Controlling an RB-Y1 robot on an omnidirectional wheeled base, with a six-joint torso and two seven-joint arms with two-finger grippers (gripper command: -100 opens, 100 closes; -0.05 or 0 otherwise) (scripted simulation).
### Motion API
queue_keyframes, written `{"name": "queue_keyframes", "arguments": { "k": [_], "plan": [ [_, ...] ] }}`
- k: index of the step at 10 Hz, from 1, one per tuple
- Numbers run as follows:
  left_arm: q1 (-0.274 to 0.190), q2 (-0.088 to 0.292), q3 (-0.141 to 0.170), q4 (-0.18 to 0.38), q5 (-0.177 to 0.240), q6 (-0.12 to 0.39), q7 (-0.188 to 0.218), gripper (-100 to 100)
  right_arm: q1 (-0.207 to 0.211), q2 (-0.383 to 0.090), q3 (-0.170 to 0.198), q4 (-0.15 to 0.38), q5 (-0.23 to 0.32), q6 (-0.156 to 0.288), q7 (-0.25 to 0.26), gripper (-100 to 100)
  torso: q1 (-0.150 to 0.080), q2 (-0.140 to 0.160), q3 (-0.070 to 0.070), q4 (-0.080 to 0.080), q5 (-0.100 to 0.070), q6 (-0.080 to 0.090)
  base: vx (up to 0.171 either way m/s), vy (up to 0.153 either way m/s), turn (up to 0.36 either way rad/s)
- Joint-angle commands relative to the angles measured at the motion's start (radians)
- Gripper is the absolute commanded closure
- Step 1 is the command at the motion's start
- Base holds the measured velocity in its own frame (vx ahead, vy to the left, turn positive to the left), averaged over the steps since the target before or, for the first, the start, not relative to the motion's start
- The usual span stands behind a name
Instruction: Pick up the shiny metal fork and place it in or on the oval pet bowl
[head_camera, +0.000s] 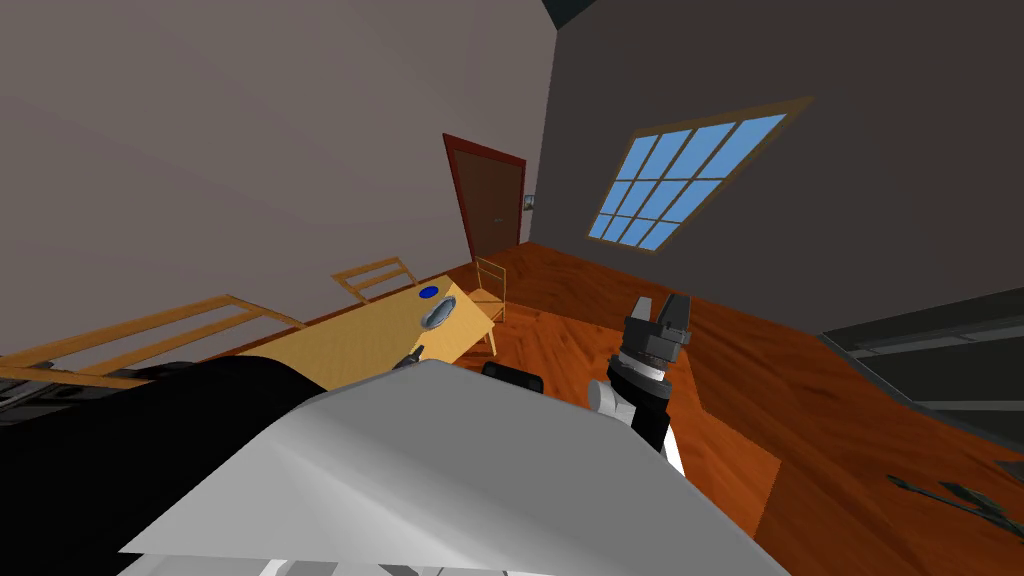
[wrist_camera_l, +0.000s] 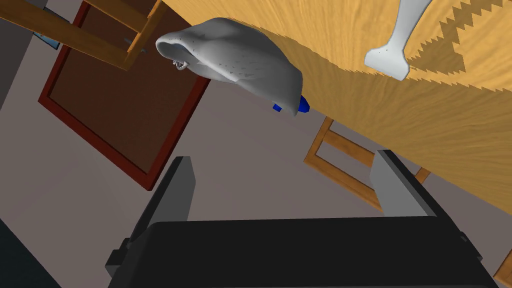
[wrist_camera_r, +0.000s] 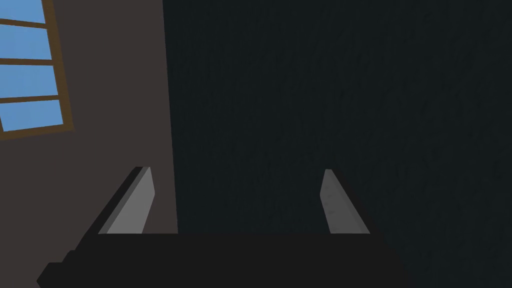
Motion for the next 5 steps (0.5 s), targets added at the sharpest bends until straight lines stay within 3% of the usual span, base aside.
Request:
{"name": "queue_keyframes", "arguments": {
  "k": [1, 5],
  "plan": [
    [0.013, 0.007, 0.025, 0.05, -0.016, 0.015, -0.016, -100, 0.0, 0.0, 0.0, 0.0, 0.0, 0.0, 0.0, 0, 0.0, 0.0, 0.0, 0.0, 0.0, 0.0, 0.067, -0.02, -0.353],
    [0.031, 0.024, 0.08, 0.217, -0.047, 0.027, -0.049, -100, 0.0, 0.0, 0.0, 0.0, 0.0, 0.0, 0.0, 0, 0.0, 0.001, 0.0, 0.0, 0.0, 0.0, 0.057, -0.017, -0.252]
  ]
}}
